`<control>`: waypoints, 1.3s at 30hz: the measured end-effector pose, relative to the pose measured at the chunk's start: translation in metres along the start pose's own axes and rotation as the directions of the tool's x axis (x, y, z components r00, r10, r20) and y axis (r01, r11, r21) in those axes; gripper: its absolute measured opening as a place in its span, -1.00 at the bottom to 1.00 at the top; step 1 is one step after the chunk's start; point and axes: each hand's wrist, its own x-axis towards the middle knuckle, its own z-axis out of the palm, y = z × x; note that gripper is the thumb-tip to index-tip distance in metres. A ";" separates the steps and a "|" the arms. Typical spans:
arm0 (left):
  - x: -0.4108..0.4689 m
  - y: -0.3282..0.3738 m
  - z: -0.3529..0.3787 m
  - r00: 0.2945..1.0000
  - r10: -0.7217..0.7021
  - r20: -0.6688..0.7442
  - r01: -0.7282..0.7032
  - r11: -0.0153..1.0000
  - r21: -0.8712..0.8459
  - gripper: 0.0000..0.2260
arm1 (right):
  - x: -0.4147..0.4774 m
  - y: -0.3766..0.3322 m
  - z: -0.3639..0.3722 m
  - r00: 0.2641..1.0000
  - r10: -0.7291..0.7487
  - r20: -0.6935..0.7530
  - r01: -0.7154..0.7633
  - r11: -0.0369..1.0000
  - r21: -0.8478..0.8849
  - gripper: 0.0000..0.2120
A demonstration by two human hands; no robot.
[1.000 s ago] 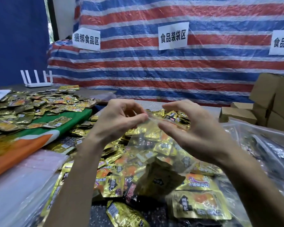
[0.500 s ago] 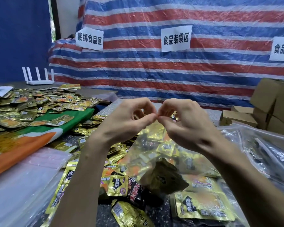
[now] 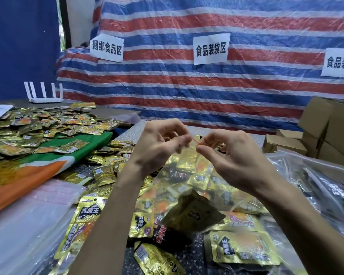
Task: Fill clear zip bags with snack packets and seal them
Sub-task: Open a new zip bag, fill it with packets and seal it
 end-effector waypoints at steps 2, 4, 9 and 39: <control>0.000 0.000 0.001 1.000 0.004 -0.016 -0.005 1.000 -0.019 -0.92 | -0.004 0.002 -0.003 1.000 0.016 0.019 -0.016 1.000 0.006 -0.77; -0.001 -0.003 -0.002 0.998 -0.001 -0.059 -0.002 0.999 -0.054 -0.92 | -0.009 0.005 -0.006 0.999 0.032 0.029 -0.032 0.999 0.009 -0.82; 0.000 -0.007 -0.001 0.996 -0.028 -0.088 0.019 0.994 -0.104 -0.94 | -0.023 0.016 -0.011 0.994 0.078 0.079 -0.078 0.997 -0.003 -0.69; 0.000 -0.019 0.010 0.995 -0.037 -0.097 0.032 0.998 -0.057 -0.91 | -0.087 0.054 -0.040 0.980 0.191 0.059 -0.197 0.973 0.123 -0.91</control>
